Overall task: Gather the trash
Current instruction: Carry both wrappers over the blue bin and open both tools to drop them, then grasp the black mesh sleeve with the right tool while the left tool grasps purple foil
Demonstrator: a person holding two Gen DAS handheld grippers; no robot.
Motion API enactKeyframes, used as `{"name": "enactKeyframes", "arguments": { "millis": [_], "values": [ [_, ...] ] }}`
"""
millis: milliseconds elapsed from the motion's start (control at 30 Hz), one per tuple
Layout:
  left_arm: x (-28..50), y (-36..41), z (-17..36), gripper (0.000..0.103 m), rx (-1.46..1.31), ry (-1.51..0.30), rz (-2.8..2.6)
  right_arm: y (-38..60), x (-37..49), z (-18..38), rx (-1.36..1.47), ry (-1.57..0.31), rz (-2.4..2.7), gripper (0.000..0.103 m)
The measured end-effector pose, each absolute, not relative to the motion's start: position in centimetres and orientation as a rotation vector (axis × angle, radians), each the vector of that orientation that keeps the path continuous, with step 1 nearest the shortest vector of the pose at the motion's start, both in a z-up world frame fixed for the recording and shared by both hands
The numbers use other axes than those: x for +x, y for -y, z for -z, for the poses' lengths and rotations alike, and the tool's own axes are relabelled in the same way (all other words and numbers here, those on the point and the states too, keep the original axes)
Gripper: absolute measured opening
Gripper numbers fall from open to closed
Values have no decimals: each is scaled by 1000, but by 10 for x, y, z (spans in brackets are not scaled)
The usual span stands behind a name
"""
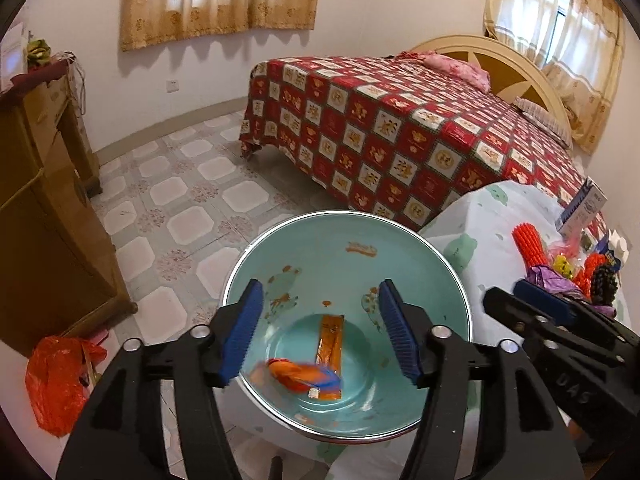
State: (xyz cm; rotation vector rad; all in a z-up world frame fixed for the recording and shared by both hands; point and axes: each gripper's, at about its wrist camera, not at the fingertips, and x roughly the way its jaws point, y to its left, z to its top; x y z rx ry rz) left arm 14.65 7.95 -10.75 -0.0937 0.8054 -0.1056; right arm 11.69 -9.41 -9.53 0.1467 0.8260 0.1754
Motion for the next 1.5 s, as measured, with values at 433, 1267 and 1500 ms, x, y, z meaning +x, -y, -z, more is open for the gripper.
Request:
{"name": "enactKeyframes", "arguments": {
  "millis": [433,1267,1500],
  "values": [
    [111,-56,84,87,-49,-759,71,136,79,63,162,-739,-86,59],
    [82,64,83,91,106,-772,298,293,25,75,218,-719,159,55],
    [82,81,85,91,144,-776,316,287,42,90,171,-767,101,55]
  ]
}}
